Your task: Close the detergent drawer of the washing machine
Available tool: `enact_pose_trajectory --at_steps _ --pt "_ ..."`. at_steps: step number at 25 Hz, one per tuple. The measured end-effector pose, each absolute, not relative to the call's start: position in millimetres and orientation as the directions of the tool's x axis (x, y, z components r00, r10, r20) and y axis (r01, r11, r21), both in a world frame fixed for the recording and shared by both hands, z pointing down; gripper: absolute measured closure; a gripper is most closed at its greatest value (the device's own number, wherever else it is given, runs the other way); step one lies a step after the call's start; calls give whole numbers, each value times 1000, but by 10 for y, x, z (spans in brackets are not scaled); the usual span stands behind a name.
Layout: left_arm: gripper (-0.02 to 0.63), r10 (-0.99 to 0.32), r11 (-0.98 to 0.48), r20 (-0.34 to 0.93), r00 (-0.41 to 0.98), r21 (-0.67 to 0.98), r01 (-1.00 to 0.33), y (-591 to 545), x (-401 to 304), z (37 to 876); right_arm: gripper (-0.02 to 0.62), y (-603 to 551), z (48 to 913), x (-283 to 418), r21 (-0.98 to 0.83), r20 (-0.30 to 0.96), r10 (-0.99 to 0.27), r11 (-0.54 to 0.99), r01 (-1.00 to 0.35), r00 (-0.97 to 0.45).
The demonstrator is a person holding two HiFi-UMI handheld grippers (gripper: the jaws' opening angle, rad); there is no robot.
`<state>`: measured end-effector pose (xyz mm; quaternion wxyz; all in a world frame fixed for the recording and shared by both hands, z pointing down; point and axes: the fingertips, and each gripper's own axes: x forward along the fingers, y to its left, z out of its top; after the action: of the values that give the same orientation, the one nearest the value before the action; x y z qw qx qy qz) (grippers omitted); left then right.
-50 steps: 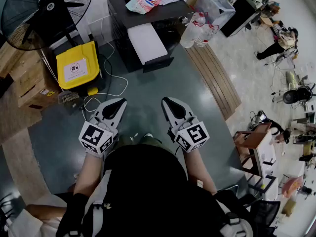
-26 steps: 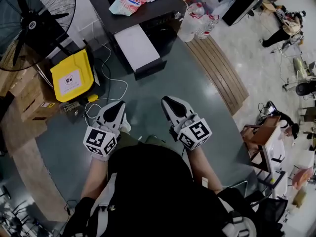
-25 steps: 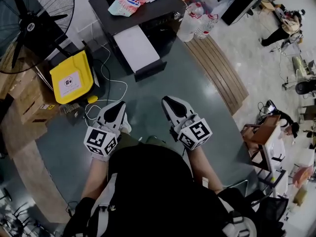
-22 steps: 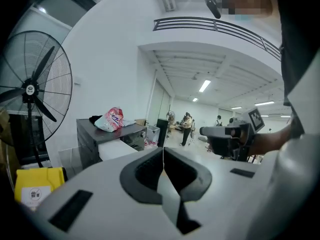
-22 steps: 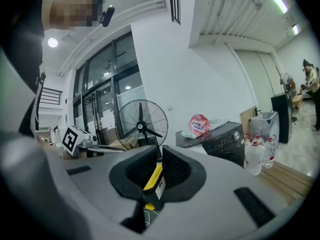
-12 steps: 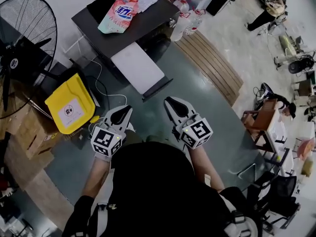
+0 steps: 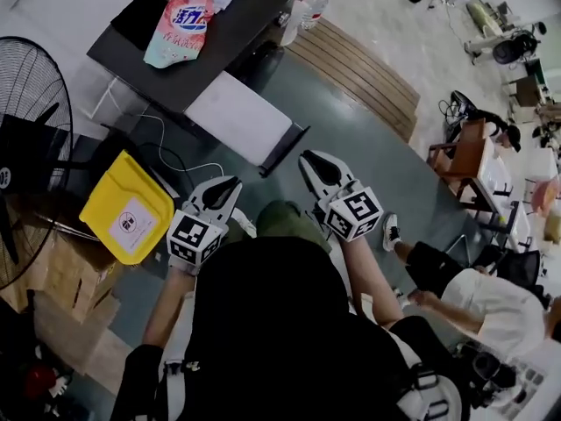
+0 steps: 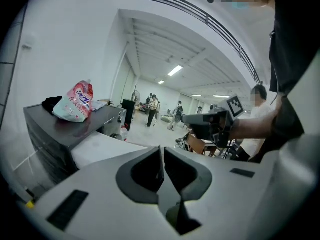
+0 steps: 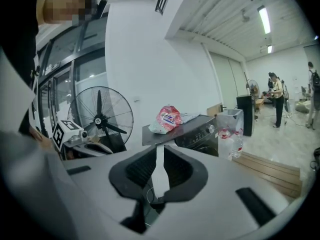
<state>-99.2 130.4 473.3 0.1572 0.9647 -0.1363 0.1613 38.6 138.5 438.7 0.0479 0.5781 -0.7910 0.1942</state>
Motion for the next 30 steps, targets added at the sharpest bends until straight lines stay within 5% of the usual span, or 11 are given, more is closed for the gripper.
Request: enact_pose_trajectory --at_steps 12,30 --pt "494 -58 -927 497 866 296 -232 1484 -643 5373 454 1431 5170 954 -215 466 -849 163 -963 -248" --pt "436 -30 -898 667 745 309 -313 1394 -147 6173 368 989 6273 1492 -192 643 -639 399 -897 -422"
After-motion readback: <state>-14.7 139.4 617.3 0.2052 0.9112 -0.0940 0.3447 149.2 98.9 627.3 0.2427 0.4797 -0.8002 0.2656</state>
